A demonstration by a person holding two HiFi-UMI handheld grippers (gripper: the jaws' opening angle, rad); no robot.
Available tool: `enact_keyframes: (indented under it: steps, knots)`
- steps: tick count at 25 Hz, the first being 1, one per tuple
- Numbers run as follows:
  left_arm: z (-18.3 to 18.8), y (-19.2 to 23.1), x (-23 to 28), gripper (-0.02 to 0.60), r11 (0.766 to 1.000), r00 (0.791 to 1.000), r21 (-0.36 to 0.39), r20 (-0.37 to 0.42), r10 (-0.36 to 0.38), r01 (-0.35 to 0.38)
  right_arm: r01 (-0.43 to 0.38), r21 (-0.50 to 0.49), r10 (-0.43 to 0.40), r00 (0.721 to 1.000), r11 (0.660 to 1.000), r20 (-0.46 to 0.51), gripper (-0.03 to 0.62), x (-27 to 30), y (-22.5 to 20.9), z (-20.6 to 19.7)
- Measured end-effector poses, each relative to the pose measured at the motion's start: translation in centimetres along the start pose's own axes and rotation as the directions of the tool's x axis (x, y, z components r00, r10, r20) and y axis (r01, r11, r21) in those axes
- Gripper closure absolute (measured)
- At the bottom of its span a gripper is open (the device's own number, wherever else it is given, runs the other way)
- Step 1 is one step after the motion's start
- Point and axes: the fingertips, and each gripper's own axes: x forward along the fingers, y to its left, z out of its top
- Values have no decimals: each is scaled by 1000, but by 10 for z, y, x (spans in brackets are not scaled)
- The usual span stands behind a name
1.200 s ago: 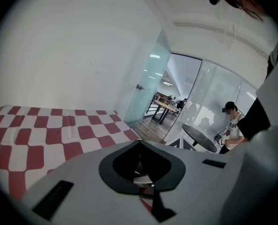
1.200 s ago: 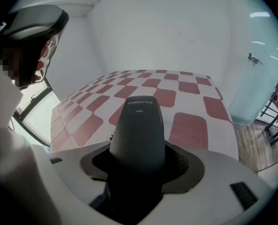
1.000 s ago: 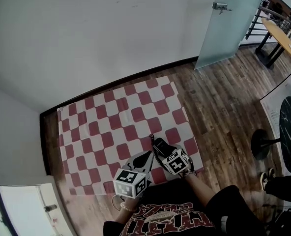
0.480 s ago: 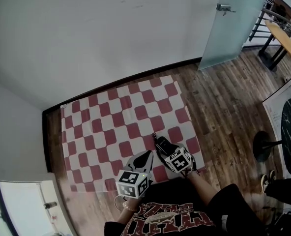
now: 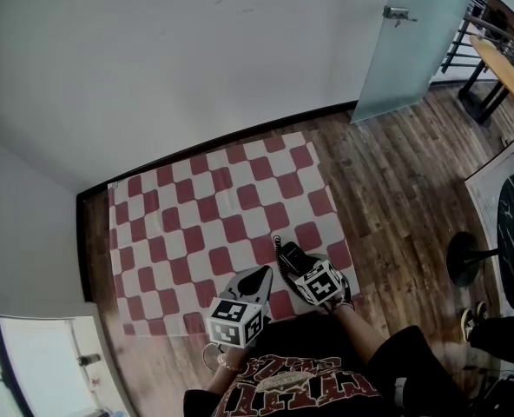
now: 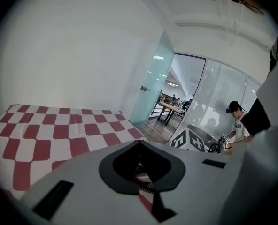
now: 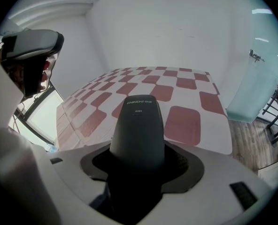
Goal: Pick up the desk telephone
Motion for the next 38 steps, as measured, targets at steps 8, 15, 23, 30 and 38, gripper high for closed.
enact_keyframes:
  steps: [8,15,23,30,38]
  knots:
    - [-2,-2,4,575,1000,1000,11,-13,7,-7,-15,7,15,1000,1000,3,312,-21,6,9]
    - [-5,-4,4,575,1000,1000,17,-22,1,0,-19,23,19,1000,1000,4,312,-39,12,13]
    - [-5,-4,4,575,1000,1000,10,-17,0,0,-21,24,21,999,999,25,312,-59,20,27]
    - [-6,-8,8,575,1000,1000,13,-22,-5,5,-21,19,20,999,1000,47,312,-78,24,41]
    - [-9,-7,9,575,1000,1000,14,-29,4,-4,-39,12,38,998,999,58,312,-94,29,53]
